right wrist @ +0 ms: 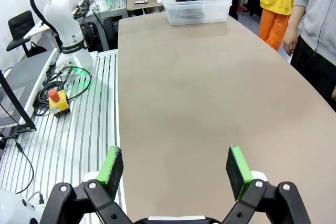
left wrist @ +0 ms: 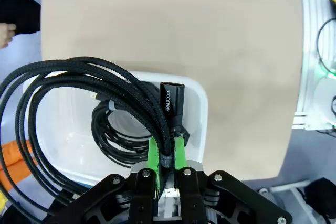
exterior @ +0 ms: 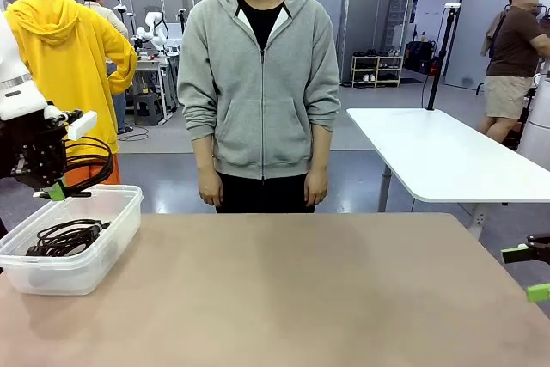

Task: Organize and store the cables.
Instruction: Place the USB Extension Cable into the Organizing box.

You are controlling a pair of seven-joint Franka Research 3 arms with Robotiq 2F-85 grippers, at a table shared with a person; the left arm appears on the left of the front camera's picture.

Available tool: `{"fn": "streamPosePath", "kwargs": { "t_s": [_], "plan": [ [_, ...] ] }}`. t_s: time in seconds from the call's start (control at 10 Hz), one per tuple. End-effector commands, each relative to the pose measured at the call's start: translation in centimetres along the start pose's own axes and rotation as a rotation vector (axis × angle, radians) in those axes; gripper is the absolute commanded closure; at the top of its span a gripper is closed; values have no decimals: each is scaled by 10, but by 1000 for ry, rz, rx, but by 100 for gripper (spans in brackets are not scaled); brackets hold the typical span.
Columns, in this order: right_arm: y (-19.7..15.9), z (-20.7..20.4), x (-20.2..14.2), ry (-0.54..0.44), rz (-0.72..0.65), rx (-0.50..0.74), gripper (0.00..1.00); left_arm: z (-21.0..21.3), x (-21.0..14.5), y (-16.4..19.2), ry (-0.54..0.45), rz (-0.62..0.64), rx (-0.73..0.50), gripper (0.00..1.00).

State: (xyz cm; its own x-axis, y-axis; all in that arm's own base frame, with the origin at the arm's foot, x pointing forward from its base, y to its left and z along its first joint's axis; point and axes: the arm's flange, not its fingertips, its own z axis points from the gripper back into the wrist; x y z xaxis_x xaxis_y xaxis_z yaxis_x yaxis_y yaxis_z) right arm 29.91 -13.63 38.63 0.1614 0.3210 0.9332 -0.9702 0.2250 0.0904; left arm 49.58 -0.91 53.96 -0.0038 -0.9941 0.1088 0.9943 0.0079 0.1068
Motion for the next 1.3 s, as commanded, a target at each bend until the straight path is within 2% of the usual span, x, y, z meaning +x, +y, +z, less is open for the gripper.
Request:
{"fn": "streamPosePath", "kwargs": {
  "t_s": [0.0,0.2,0.4,0.6,0.7,0.8,0.9,1.0,1.2],
  "plan": [
    [1,1,0,-11,12,4,0,-15,-17,22,83,46,2,87],
    [1,1,0,-11,12,4,0,-50,-36,32,54,76,-54,87],
    [1,1,0,-11,12,4,0,-69,-51,37,98,86,-108,87],
    [1,1,0,-11,12,4,0,-72,-53,38,11,124,-129,87],
    [1,1,0,-11,12,4,0,-75,-51,35,-6,141,-130,79],
    [1,1,0,-11,12,4,0,-79,-50,32,23,164,-131,39],
    [1,1,0,-11,12,4,0,-78,-50,32,46,171,-110,34],
    [1,1,0,-11,12,4,0,-76,-49,31,37,186,-99,0],
    [1,1,0,-11,12,4,0,-76,-45,29,26,185,-102,0]
  ]
}}
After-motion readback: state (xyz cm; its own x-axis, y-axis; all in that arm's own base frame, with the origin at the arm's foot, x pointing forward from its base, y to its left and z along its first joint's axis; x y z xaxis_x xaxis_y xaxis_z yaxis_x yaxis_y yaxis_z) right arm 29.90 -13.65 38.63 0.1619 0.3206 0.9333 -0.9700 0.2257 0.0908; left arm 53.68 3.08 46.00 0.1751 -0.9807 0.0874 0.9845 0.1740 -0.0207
